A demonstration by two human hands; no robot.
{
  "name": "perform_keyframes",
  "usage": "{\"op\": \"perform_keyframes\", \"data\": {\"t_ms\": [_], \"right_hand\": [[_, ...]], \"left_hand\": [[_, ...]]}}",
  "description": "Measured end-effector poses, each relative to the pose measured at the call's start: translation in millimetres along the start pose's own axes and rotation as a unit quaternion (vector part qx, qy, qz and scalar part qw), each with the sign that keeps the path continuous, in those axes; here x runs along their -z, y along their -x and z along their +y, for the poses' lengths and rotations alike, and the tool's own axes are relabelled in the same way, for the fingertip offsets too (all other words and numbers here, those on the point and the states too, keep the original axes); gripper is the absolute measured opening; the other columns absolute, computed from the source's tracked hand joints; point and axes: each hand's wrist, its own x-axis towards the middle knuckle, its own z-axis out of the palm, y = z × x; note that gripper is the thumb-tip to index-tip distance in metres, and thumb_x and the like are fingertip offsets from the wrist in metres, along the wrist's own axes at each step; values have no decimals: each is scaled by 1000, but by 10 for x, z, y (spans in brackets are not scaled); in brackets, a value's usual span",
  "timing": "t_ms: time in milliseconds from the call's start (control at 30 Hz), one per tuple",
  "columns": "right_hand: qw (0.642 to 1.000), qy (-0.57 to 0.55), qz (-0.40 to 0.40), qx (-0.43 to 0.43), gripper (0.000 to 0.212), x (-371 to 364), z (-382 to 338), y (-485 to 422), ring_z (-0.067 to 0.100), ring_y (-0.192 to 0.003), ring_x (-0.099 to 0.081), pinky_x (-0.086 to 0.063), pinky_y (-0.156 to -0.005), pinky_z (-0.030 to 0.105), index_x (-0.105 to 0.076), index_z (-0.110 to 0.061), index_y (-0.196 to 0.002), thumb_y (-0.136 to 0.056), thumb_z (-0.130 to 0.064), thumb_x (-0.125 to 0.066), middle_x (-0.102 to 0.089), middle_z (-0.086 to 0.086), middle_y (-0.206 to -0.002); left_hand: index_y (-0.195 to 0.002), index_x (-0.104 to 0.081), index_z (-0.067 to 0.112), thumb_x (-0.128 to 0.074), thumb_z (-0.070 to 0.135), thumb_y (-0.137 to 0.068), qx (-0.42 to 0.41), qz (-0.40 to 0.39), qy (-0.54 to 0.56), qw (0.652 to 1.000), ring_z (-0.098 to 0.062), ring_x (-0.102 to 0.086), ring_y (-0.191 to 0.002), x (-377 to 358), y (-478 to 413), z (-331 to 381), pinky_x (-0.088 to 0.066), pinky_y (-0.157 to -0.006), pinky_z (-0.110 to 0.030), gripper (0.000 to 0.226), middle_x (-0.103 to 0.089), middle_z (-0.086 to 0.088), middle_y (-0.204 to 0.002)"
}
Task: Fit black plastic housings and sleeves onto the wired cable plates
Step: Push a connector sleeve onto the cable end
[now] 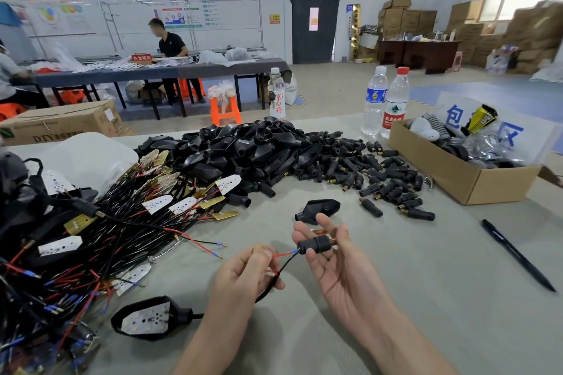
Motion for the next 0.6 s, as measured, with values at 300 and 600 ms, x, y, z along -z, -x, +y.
{"op": "perform_keyframes", "data": {"t_ms": [300, 600], "right_hand": [[1000, 8, -12, 2, 45, -6, 10, -3, 30, -96, -74, -60, -58, 27, -59, -10, -126, -99, -41, -40, -68, 26, -117], [999, 22, -36, -1, 50, -28, 25, 15, 31, -100, -72, -61, -60, 27, -59, -8, -124, -88, -41, -48, -68, 27, -118]], "left_hand": [[-67, -63, 15, -57, 49, -73, -11, -12, -15, 1000, -26, -58, -67, 18, -1, -22, -43, -74, -40, 35, -58, -10, -75], [-73, -66, 13, -58, 45, -78, -19, -11, -49, 999, -16, -57, -71, -53, 38, -1, -48, -75, -30, 33, -56, -4, -72]]}}
